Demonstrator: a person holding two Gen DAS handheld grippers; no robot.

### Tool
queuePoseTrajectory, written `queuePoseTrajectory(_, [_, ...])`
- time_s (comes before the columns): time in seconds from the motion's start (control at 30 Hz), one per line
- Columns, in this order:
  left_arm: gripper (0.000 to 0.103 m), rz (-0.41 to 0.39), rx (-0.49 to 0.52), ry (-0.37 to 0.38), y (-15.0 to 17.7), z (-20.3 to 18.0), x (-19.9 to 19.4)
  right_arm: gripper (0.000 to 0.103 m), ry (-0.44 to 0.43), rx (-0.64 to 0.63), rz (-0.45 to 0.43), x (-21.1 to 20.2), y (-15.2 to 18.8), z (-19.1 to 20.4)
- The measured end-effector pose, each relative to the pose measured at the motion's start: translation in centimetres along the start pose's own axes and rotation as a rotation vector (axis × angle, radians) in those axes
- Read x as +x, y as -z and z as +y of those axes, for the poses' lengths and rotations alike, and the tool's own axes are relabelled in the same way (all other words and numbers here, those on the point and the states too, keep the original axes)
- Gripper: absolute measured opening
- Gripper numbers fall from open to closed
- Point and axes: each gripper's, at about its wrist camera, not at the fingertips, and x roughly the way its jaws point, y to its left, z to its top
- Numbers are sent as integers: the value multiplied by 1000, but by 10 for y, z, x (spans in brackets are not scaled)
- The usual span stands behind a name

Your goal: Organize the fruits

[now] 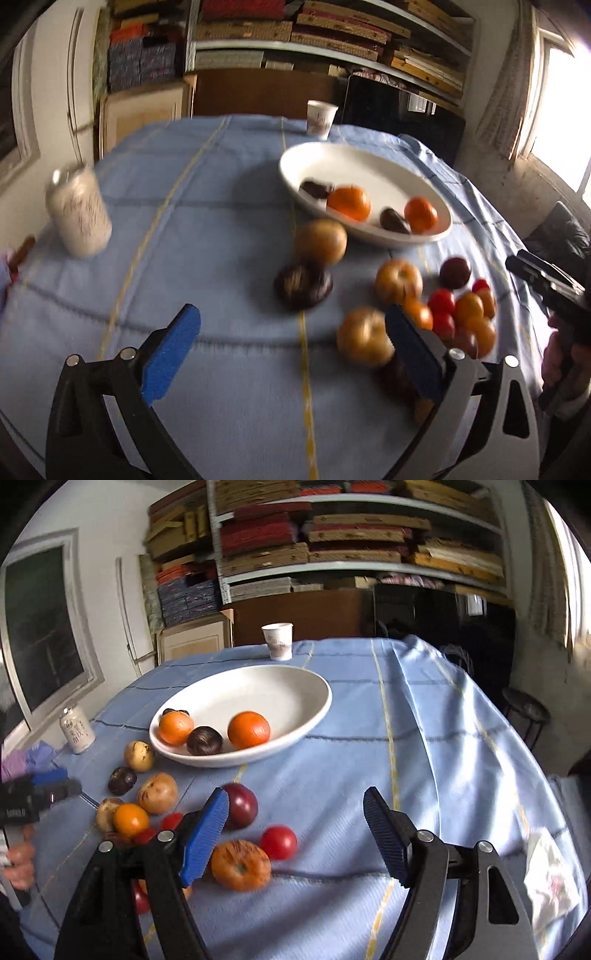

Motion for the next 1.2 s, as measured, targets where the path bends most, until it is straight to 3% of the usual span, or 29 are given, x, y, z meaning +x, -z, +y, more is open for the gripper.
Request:
queuePoseTrajectory(0.37, [99,21,50,-28,9,-8,1,76,-79,-141,84,7,12,27])
queuePoseTrajectory(0.5, [99,47,38,-32,8,-5,7,74,-80,-120,97,8,12,24])
queuePoseTrajectory(0.67, [99,89,13,-34,7,-1,17,54,-81,-50,145,12,15,9])
queuePoseTrajectory(0.93, [99,111,18,-38,8,-2,23,52,-207,-1,186,10,24,7])
queuePoseTrajectory(1.2, [99,121,16,-40,8,-1,25,43,-223,-1,220,14,26,10])
